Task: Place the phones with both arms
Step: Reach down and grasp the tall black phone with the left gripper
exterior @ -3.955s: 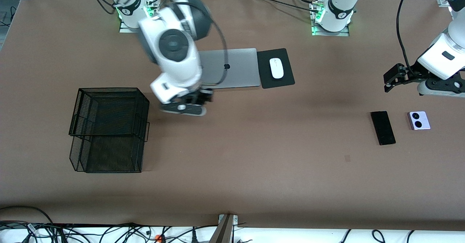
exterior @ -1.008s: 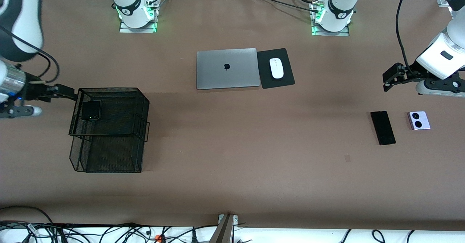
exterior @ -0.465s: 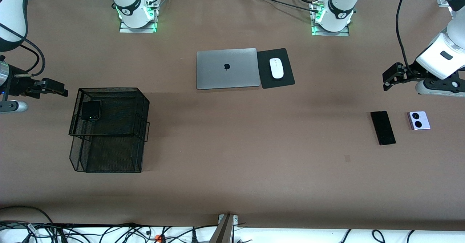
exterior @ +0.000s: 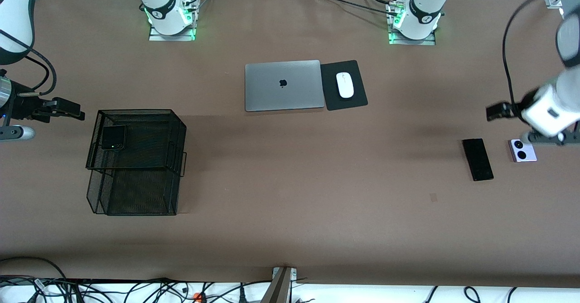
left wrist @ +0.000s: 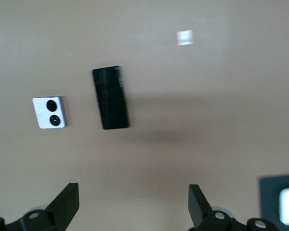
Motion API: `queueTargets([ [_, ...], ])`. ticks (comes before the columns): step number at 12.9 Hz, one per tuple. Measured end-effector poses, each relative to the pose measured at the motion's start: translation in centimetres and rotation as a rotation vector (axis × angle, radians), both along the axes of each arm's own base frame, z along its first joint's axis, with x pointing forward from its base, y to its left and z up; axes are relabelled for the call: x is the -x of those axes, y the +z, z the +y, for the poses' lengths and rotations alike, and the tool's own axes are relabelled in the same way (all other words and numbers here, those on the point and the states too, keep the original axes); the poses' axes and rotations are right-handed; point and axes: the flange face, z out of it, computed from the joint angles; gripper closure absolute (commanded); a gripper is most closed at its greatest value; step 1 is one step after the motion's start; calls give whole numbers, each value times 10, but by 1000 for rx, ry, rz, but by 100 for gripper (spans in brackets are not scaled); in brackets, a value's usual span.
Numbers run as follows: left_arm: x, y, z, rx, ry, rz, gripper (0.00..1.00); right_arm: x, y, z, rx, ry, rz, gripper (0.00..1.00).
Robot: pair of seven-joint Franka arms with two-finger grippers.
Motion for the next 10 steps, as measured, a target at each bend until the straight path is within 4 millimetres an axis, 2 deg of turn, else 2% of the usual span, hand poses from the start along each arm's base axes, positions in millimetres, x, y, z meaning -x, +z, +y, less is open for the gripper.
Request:
queueTargets([
  [2,-13,-58,48,8,48,-10,0,0,0,0,0,0,0,0],
  [3,-15,-85,61,14,57,-32,0,0,0,0,0,0,0,0],
  [4,-15,-110,68,18,60,-63,0,0,0,0,0,0,1,0],
  [6,-6,-158,69,15,37,-141,0,0,0,0,0,0,1,0],
  [10,23,-247,85,9,1,-235,0,0,0,0,1,0,1,0],
])
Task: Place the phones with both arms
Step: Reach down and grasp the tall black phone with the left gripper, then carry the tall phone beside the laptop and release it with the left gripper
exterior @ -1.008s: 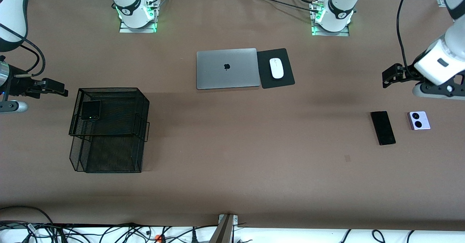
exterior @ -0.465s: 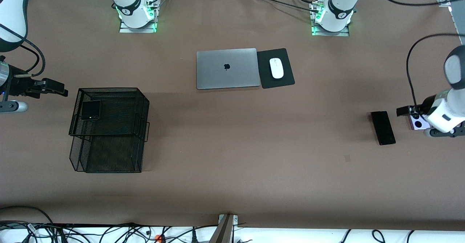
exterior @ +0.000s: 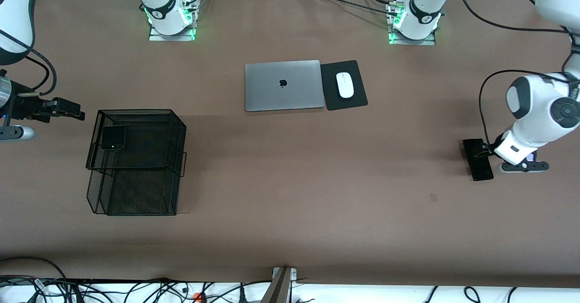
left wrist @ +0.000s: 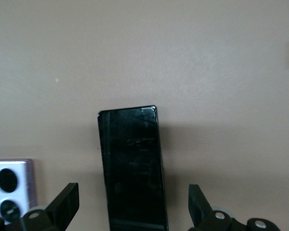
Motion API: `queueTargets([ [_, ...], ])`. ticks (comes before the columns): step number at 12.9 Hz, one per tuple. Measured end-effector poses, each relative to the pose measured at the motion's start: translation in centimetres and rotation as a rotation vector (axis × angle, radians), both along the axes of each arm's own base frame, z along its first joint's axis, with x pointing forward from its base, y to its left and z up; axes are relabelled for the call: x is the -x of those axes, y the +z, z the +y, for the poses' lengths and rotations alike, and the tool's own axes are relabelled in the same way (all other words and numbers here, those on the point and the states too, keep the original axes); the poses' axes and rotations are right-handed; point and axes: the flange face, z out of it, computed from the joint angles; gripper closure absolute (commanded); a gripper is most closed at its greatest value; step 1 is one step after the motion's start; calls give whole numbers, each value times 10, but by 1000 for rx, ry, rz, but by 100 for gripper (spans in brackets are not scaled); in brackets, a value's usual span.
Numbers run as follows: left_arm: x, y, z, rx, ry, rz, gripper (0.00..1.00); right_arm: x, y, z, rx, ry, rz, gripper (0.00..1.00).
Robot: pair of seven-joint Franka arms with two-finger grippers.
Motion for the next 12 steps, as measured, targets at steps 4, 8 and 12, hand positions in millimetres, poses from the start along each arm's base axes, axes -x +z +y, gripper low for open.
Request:
queueTargets([
  [4,13,-46,13,28,22,-32,0,0,0,0,0,0,1,0],
  [8,17,-71,17,43,31,-72,73,0,0,0,0,1,1,0],
  [12,17,-64,17,37,-12,-82,91,-1,-1,3,1,5,3,0],
])
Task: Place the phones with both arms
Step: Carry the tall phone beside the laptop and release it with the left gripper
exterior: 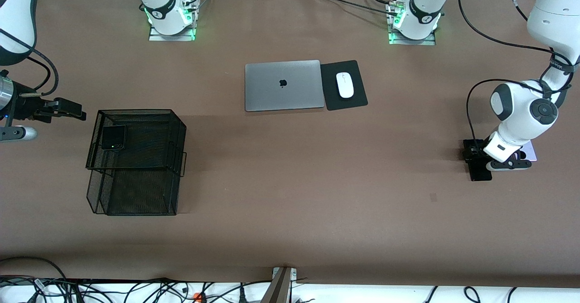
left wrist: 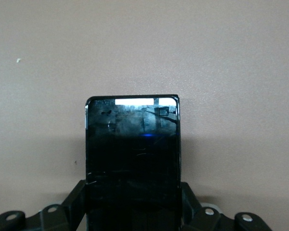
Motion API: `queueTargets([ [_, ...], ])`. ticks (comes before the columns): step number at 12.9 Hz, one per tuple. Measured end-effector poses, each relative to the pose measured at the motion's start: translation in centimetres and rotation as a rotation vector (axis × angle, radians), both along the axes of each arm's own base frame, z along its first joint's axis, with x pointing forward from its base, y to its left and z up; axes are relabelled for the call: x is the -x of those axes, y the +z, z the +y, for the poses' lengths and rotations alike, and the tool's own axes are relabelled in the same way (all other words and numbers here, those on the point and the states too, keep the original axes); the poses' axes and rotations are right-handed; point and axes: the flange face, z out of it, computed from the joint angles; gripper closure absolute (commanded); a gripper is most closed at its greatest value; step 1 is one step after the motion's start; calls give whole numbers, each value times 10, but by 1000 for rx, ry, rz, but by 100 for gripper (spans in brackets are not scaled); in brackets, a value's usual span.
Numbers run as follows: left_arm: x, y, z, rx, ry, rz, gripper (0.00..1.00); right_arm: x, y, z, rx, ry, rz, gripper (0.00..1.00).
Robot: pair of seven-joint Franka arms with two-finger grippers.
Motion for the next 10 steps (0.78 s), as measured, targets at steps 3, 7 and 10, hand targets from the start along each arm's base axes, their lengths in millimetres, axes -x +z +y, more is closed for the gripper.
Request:
queueTargets([
  [3,-4,14,-5,-2,-21,34,91,0,0,1,0,2,0,0],
  [7,-38,111,-52,-11,-89,183,91,-1,-1,3,0,5,0,0],
  [10,-66,186,-108,-5,-164,239,92,-1,-2,4,1,6,2,0],
])
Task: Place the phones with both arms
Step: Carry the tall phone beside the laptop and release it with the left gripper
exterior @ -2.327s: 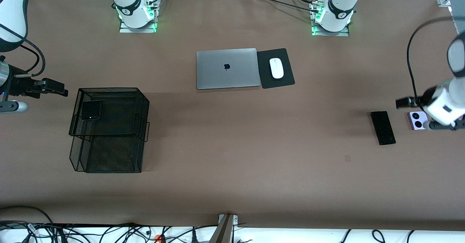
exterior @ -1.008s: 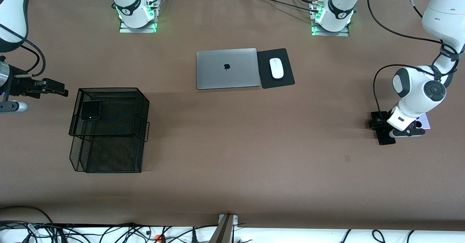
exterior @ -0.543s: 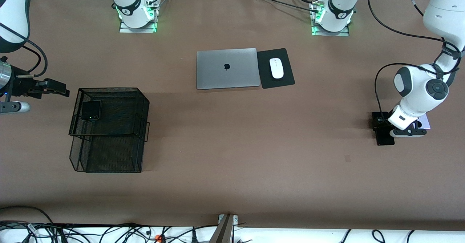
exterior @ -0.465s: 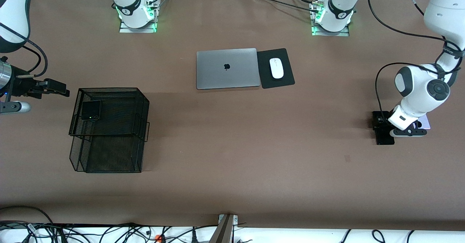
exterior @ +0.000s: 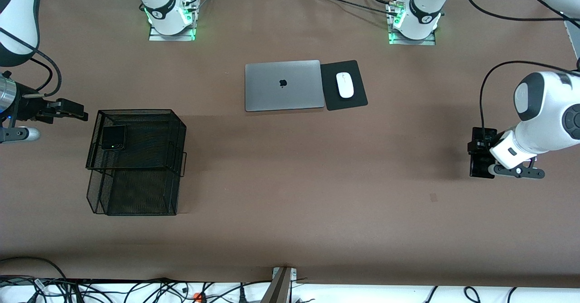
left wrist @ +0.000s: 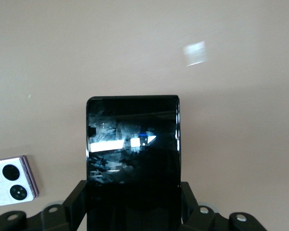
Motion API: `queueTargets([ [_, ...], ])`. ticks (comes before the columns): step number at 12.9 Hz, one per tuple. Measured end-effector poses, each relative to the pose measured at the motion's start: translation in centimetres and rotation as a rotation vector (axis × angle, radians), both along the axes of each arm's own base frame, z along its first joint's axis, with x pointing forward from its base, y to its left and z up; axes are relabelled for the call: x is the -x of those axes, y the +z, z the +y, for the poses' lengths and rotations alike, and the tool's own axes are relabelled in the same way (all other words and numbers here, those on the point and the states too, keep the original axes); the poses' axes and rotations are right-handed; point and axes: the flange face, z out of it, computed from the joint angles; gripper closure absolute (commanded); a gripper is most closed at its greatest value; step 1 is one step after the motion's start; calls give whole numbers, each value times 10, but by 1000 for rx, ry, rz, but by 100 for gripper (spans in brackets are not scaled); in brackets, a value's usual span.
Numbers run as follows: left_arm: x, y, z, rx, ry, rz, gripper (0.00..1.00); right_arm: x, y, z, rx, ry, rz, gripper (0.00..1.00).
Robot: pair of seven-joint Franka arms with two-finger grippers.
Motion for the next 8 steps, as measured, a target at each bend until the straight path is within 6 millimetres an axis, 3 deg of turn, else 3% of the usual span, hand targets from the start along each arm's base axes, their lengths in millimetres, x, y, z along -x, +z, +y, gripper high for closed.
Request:
queueTargets([
  [3,-3,21,-91,65,-97,6,89,0,0,1,0,1,0,0],
  [5,3,13,-172,94,-173,23,88,-1,-1,1,2,2,-3,0],
  [8,24,-14,-294,160,-117,84,87,-3,0,2,5,2,-16,0],
])
